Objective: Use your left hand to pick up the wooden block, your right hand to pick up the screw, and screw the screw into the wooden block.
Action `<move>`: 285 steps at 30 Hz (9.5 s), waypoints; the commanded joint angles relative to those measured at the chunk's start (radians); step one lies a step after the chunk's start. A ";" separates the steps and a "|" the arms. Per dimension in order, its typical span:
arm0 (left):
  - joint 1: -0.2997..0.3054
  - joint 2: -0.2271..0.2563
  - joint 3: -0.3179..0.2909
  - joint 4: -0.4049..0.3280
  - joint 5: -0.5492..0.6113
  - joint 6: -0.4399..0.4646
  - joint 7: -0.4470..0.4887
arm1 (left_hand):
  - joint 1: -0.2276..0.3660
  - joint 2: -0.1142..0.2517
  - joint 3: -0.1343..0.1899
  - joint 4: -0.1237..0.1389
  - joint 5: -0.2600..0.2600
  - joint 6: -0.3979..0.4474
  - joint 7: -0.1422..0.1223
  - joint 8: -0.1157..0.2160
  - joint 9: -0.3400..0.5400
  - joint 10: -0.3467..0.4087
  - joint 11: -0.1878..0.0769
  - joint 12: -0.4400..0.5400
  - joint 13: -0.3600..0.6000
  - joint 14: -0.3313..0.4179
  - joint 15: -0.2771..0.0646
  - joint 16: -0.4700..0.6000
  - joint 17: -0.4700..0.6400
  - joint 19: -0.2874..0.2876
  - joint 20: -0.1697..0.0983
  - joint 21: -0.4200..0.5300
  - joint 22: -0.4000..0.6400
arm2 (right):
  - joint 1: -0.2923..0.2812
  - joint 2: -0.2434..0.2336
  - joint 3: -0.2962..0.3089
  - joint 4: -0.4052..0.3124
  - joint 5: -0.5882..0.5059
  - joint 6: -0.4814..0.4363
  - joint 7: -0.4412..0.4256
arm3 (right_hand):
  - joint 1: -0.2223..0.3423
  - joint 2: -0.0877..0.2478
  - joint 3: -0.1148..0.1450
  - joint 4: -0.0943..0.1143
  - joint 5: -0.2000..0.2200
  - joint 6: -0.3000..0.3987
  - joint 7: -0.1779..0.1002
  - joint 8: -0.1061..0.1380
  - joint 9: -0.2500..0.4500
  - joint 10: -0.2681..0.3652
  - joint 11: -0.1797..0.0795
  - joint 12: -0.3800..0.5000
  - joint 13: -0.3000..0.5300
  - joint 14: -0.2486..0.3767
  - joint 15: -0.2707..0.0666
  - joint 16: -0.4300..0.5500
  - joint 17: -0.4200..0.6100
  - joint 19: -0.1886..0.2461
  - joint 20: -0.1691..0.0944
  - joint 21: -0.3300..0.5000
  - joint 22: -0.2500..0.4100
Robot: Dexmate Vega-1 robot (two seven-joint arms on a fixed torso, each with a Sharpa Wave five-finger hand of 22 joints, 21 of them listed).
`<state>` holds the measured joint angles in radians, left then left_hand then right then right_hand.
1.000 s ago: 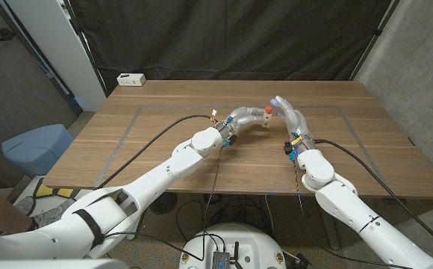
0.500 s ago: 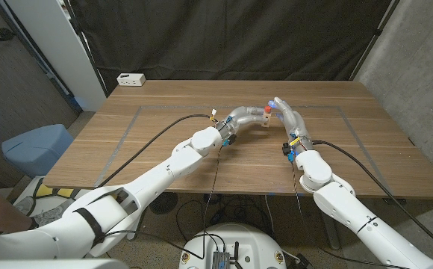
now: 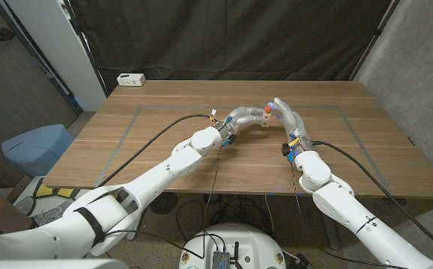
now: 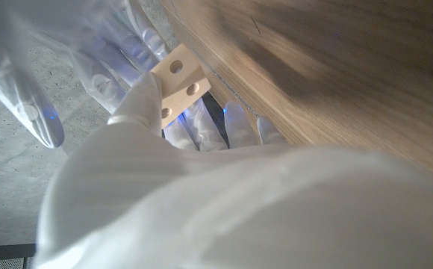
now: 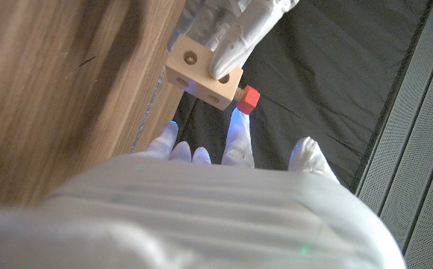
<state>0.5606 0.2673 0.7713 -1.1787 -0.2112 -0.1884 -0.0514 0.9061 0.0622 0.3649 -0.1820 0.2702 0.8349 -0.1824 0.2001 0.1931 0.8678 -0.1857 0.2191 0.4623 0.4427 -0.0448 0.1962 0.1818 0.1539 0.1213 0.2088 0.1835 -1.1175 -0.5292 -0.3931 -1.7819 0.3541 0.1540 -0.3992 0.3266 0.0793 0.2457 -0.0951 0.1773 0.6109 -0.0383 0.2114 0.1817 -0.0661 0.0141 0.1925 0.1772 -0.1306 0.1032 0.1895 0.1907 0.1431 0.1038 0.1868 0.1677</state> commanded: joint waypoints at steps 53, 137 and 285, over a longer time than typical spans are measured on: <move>-0.018 -0.023 0.002 0.054 -0.010 -0.011 -0.006 | 0.002 0.016 0.023 0.024 0.006 0.063 0.035 0.005 0.006 0.027 -0.023 0.018 0.038 0.006 -0.031 0.004 0.001 0.001 -0.001 0.006 0.006 | -0.021 0.005 0.002 -0.030 -0.031 -0.042 -0.064 | 0.003 0.010 0.007 -0.031 -0.001 0.161 0.020 0.014 -0.002 0.103 -0.035 0.015 0.000 0.087 -0.046 0.028 -0.002 0.089 -0.001 0.015 0.001; -0.038 -0.052 0.016 0.091 -0.005 -0.014 -0.012 | 0.002 0.018 0.025 0.024 0.007 0.062 0.038 0.005 0.006 0.027 -0.019 0.016 0.038 0.006 -0.028 0.003 0.001 0.002 0.001 0.007 0.006 | -0.074 -0.019 0.034 -0.097 -0.065 -0.072 -0.094 | 0.011 0.024 0.017 -0.044 -0.002 0.280 0.009 -0.014 -0.002 0.185 -0.057 -0.001 0.000 0.134 -0.077 0.020 -0.002 0.115 -0.026 -0.001 0.001; -0.028 -0.040 0.023 0.057 0.005 0.007 -0.009 | -0.002 0.018 0.025 0.026 0.008 0.064 0.041 0.005 0.006 0.026 -0.019 0.015 0.038 0.007 -0.026 0.002 0.001 0.002 -0.001 0.007 0.006 | -0.062 -0.129 0.054 -0.156 -0.003 -0.175 -0.032 | -0.109 0.026 -0.003 -0.010 0.009 0.186 0.016 0.011 -0.002 0.090 -0.083 0.012 0.000 0.021 -0.031 0.021 0.000 0.010 0.032 0.012 0.002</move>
<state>0.5341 0.2295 0.7943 -1.1274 -0.2045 -0.1798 -0.0583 0.9050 0.0690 0.3650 -0.1821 0.2731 0.8350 -0.1823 0.1986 0.1977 0.8692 -0.1875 0.2191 0.4606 0.4427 -0.0448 0.1962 0.1819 0.1539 0.1213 0.2088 0.1835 -1.1728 -0.6620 -0.3413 -1.9317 0.3626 -0.0211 -0.4169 0.2136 0.0977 0.2336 -0.1076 0.1815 0.7846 -0.0250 0.2153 0.1762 0.0130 -0.0681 0.1965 0.1774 -0.1159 0.0714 0.2050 0.1906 0.1417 0.1341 0.1895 0.1678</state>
